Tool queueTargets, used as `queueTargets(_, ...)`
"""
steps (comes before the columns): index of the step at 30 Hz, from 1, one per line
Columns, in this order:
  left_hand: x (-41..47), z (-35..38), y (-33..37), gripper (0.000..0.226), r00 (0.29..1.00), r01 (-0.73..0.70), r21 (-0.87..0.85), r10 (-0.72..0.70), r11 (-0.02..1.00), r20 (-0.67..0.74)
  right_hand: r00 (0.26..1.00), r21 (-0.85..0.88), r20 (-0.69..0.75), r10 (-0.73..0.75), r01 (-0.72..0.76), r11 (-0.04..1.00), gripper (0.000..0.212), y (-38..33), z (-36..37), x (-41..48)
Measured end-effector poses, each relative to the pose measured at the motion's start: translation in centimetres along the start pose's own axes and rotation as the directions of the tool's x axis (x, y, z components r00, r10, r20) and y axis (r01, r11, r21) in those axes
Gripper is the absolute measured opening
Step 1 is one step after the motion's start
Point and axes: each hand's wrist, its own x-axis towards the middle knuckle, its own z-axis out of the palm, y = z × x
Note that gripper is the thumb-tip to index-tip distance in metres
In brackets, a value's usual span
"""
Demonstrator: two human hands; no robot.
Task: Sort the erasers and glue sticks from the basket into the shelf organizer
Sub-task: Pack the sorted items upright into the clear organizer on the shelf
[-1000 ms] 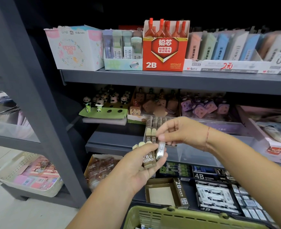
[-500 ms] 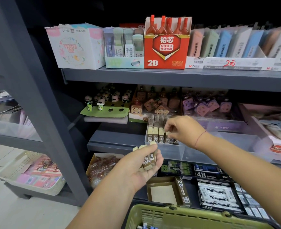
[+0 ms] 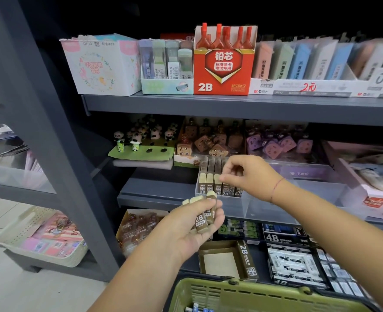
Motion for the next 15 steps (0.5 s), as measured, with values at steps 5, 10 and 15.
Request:
queueTargets(5, 0.1, 0.3, -0.3, 0.02, 0.997, -0.076, 0.102, 0.072, 0.992, 0.037, 0.925, 0.321, 0.366, 0.103, -0.229, 0.919, 0.027, -1.8, -0.3, -1.5)
queueTargets(10, 0.0, 0.5, -0.5, 0.01, 0.997, -0.079, 0.111, 0.076, 0.991, 0.033, 0.937, 0.393, 0.324, 0.134, -0.262, 0.882, 0.006, -1.7, -2.1, -1.0)
queueTargets(15, 0.3, 0.1, -0.1, 0.006, 0.995, -0.089, -0.012, 0.088, 0.996, -0.047, 0.983, -0.059, 0.03, 0.179, -0.177, 0.983, 0.007, 0.2, -5.5, 0.5)
